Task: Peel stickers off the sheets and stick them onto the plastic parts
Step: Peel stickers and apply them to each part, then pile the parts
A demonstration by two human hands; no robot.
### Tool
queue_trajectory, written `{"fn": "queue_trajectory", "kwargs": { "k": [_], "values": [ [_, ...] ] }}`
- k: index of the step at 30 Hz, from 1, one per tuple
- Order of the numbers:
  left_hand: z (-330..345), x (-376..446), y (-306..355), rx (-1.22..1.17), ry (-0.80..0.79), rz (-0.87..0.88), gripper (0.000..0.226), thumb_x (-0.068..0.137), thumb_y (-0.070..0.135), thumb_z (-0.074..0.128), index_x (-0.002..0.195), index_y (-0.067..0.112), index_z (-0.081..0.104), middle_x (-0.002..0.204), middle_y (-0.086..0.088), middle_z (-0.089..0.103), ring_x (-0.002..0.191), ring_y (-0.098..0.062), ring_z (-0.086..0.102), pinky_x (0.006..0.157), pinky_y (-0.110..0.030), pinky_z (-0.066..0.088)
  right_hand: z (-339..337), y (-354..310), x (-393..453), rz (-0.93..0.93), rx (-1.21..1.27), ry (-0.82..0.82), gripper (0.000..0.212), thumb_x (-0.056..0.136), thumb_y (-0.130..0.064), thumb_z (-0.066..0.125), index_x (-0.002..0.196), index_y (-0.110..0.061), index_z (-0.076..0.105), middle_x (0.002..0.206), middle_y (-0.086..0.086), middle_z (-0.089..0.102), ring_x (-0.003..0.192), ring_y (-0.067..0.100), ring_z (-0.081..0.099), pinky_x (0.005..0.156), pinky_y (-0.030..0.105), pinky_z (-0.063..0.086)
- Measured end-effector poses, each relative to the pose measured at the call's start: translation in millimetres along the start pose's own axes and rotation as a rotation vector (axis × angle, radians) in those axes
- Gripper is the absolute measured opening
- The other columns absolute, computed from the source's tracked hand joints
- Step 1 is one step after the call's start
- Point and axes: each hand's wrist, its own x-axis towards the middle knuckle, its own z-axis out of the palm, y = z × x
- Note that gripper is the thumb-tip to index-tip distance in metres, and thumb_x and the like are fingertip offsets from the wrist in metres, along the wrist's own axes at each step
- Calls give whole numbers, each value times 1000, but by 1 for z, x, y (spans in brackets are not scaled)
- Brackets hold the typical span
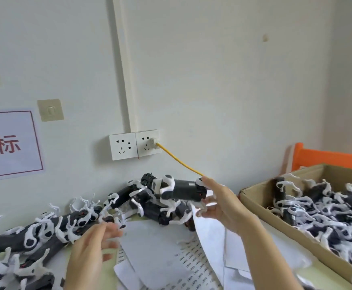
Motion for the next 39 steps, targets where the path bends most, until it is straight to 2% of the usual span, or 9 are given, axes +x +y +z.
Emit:
{"fn": "queue_trajectory", "kwargs": {
  "k": [3,6,13,16,22,27,32,36,39],
  "values": [
    [4,-3,3,14,9,-24,30,103,12,47,86,1,69,80,-19,73,69,-32,58,62,-36,39,-28,-13,1,-190,603,304,48,103,-46,47,130,-7,50,113,25,60,64,33,72,75,37,61],
    [10,-5,7,36,-16,-77,26,102,8,48,89,-5,67,85,-25,70,70,-32,54,61,-35,36,-51,-23,-2,-345,1042,375,72,102,-57,39,156,-15,18,136,28,46,102,49,67,93,48,56],
    [23,-11,21,643,-97,189,18,93,13,66,86,28,71,91,9,73,91,-18,66,87,-36,48,-15,-10,8,-194,407,386,36,102,-5,41,137,-8,48,111,19,63,91,32,71,78,33,56],
    [16,10,34,1198,-277,358,22,95,39,55,116,38,59,120,20,58,116,-10,54,95,-31,46,8,1,13,-176,61,299,32,96,-2,46,121,-12,63,104,13,70,86,23,74,75,27,57],
    [-35,84,52,1779,-422,-48,91,82,71,54,156,40,12,164,-3,15,146,-38,26,116,-45,31,34,19,19,-198,-376,189,37,90,-10,51,119,-25,68,89,-6,74,90,19,72,90,42,58],
    [-95,109,51,1764,-521,-371,98,84,54,66,159,28,9,161,-10,16,143,-28,35,113,-35,37,37,24,19,-230,-529,151,37,91,-11,48,117,-32,66,88,-5,73,90,21,69,82,39,60],
    [-108,103,40,1756,-405,-35,29,87,16,50,114,25,52,119,0,47,109,-21,55,82,-32,46,41,28,20,-250,-586,127,36,94,-13,48,119,-33,65,102,4,72,88,17,69,69,28,58],
    [-89,101,37,1758,-347,110,36,86,38,53,120,30,42,130,3,40,126,-23,37,93,-39,40,46,29,19,-273,-600,109,33,96,-15,48,119,-33,64,106,-6,68,85,4,62,47,10,43],
    [-62,99,30,1747,-341,338,58,90,39,55,143,30,33,148,1,33,136,-24,29,106,-42,33,50,31,17,-289,-619,100,31,96,-16,49,115,-35,64,103,-14,66,85,-2,61,56,15,47]
  ]
}}
